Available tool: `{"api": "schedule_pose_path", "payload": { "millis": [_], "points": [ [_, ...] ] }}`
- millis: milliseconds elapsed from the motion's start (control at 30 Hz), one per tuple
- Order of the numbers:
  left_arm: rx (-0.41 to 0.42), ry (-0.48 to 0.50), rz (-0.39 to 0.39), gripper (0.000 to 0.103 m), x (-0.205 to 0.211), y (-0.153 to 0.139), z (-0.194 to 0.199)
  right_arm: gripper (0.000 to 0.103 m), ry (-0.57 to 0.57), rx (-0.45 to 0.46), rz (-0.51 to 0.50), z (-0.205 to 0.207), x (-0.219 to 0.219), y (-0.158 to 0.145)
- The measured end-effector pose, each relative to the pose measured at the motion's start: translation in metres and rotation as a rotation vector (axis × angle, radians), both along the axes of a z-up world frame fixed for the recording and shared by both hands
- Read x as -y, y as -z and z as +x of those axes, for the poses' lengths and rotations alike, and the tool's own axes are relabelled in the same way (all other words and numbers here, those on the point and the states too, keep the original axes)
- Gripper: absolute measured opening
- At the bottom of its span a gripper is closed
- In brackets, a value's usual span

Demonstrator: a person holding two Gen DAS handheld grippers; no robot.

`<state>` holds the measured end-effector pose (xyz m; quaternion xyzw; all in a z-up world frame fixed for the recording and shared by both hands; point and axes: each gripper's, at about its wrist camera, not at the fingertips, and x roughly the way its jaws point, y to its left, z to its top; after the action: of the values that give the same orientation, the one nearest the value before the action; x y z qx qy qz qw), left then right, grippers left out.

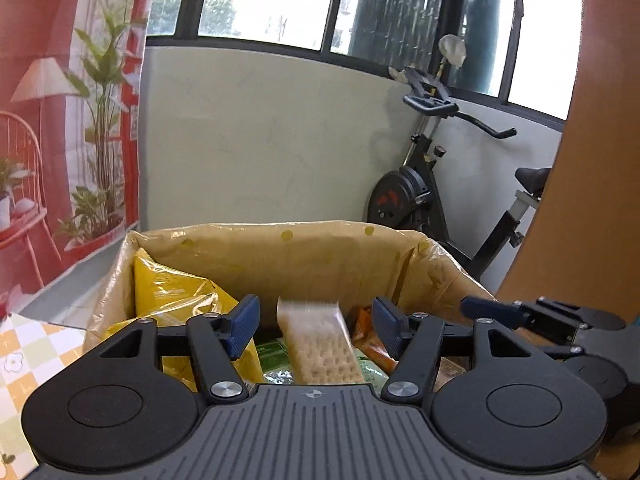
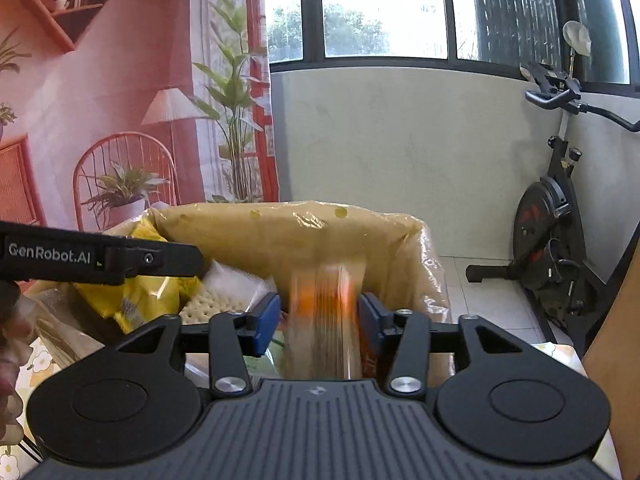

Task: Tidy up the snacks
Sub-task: 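Release the snack bar and cracker pack into the box, then return both tools to the snacks in front of the box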

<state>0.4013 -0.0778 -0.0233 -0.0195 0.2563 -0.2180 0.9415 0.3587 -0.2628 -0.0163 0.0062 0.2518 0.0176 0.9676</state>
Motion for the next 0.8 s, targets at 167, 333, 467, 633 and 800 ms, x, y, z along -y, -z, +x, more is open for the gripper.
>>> {"api": "schedule_pose_path", "payload": {
  "millis": [167, 333, 467, 633, 800],
  "points": [
    [-0.002, 0.003, 0.005, 0.065, -0.012, -0.008, -0.014, 0.058, -0.018, 0.026, -0.011, -0.017, -0.005, -0.011],
    [0.009, 0.005, 0.011, 0.065, -0.03, -0.017, -0.041, 0.058, -0.032, 0.036, -0.008, -0.042, -0.011, -0.019],
    [0.024, 0.013, 0.014, 0.065, -0.048, -0.019, -0.067, 0.058, -0.045, 0.044, 0.015, -0.067, -0.016, -0.021],
    [0.007, 0.013, 0.013, 0.065, -0.069, -0.008, -0.095, 0.058, -0.051, 0.03, 0.038, -0.102, -0.021, -0.016],
    [-0.025, 0.005, 0.025, 0.065, -0.081, 0.015, -0.118, 0.067, -0.052, 0.002, 0.062, -0.138, -0.024, 0.001]
  ]
}}
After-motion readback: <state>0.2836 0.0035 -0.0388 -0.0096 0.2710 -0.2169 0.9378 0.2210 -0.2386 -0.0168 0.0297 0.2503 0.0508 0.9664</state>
